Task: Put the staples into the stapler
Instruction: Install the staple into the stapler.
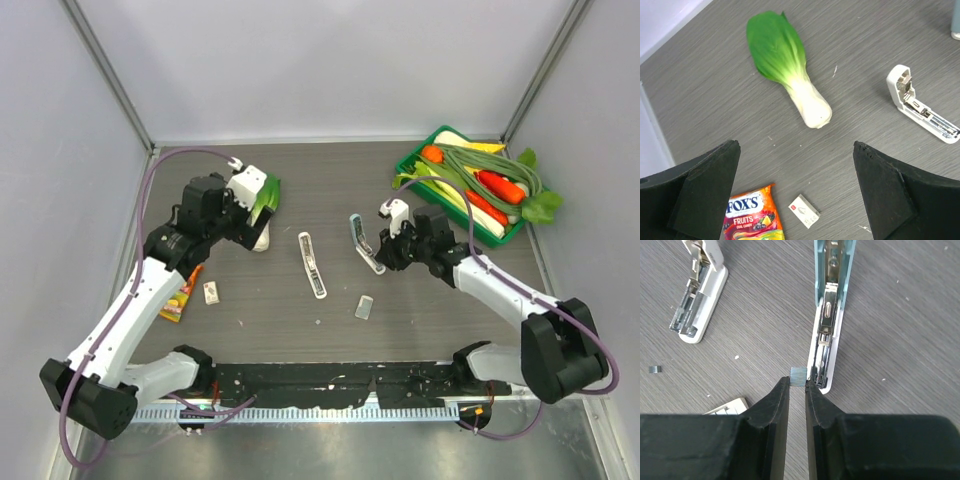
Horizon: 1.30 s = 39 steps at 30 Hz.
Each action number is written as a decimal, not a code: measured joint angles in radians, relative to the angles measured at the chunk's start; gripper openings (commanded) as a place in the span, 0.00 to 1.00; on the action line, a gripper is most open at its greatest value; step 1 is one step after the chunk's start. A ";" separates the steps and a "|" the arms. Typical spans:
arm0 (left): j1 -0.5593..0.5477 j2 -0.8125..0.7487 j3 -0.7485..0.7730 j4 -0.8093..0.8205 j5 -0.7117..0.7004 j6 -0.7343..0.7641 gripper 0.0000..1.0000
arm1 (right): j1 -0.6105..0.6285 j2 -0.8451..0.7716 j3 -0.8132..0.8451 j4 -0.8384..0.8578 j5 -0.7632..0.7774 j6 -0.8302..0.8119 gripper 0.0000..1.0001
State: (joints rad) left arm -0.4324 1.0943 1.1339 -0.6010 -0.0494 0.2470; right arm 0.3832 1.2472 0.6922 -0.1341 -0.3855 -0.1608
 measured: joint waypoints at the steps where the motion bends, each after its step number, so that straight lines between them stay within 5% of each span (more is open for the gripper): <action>1: 0.005 -0.009 -0.007 -0.003 -0.005 0.000 1.00 | 0.000 0.013 0.000 0.002 0.007 0.005 0.19; 39: 0.048 -0.009 -0.035 0.005 0.028 -0.020 1.00 | 0.001 0.175 0.054 -0.024 0.087 0.085 0.20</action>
State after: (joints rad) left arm -0.3847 1.0851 1.0985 -0.5961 -0.0216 0.2272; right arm 0.3840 1.4220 0.7464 -0.1577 -0.2985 -0.0757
